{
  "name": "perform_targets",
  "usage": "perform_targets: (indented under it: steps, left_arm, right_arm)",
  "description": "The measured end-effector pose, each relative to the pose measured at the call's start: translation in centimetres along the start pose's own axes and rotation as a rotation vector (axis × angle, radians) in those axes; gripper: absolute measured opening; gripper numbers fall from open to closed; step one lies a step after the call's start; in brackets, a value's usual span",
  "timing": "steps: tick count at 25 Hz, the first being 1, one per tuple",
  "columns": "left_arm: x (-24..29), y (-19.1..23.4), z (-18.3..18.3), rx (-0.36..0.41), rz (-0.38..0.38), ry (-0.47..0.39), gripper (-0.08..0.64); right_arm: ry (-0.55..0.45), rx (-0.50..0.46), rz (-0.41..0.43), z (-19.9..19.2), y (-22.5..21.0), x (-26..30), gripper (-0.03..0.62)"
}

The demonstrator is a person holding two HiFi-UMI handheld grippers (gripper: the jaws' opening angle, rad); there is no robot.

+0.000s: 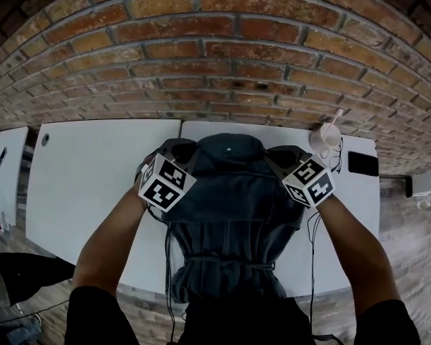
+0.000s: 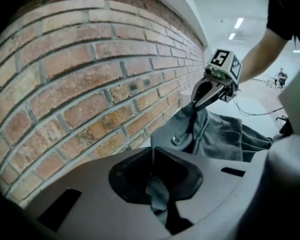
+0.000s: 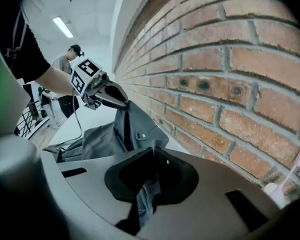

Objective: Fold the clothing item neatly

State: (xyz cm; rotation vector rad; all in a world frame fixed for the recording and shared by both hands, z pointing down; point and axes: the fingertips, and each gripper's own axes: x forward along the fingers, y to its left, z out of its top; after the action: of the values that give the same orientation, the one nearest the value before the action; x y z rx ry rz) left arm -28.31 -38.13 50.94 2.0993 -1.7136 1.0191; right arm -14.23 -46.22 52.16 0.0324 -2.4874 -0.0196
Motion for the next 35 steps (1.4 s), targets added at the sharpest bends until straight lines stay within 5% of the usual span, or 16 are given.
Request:
perform_targets:
  steps: [8, 14, 17, 19, 25, 28, 31, 35]
  left_arm:
    - [-5.9, -9.2, -2.2, 0.176, -0.061, -0.085, 0.014]
    - [-5.5, -16.6, -10.3, 0.35, -0.196, 0.077, 0.014]
    - [-5.0, -17.4, -13.3, 0.301, -0.229, 0.169, 0.023]
    - [-5.5, -17.3, -13.9, 0.212, -0.248, 0.18, 0.09]
    - [-8.7, -13.1, -13.2, 0.046, -0.189, 0.144, 0.135]
    - [-8.6, -11.1, -11.7, -0.017, -0.147, 0.117, 0.134]
    - [-6.6, -11.3, -9.8, -0.047, -0.171, 0.105, 0.132]
    - [-2.6, -11.3, -13.4, 0.043, -0.15, 0.291, 0.132]
  right_arm:
    - [-0.036, -0.167, 0.184, -2.6, 7.8, -4.6, 0.017]
    - [0.192, -0.214, 0.323, -10.9, 12.6, -3.8, 0.018]
    - [0.331, -0.19, 0.334, -15.2, 12.5, -3.3, 0.136]
    - [0.362, -0.154, 0.339, -16.1, 12.3, -3.8, 0.165]
    - [0.223, -0.165, 0.406, -11.0, 13.1, -6.2, 0.163]
    - [0.133, -0.049, 0.302, -7.8, 10.7, -5.0, 0.156]
    - [0.234, -0.05, 0.155, -9.5, 7.7, -2.8, 0.068]
    - [0.457, -0.153, 0.17, -16.0, 6.5, -1.7, 0.072]
